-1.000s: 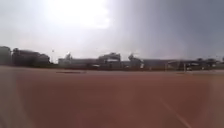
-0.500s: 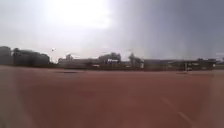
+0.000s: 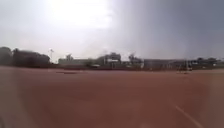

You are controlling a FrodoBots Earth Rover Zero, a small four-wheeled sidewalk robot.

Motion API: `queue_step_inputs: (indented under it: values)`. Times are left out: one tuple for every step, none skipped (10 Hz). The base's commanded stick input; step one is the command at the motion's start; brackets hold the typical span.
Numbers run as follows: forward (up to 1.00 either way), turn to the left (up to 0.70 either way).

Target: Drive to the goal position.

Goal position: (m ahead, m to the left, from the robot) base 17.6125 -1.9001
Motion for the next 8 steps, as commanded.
queue_step_inputs:
  values:
    - [0.7,0.0]
    - [0.7,0.0]
    - [0.7,0.0]
    - [0.7,0.0]
    - [0.7,-0.35]
    - [0.7,-0.35]
    - [0.7,-0.35]
    - [0.7,-0.35]
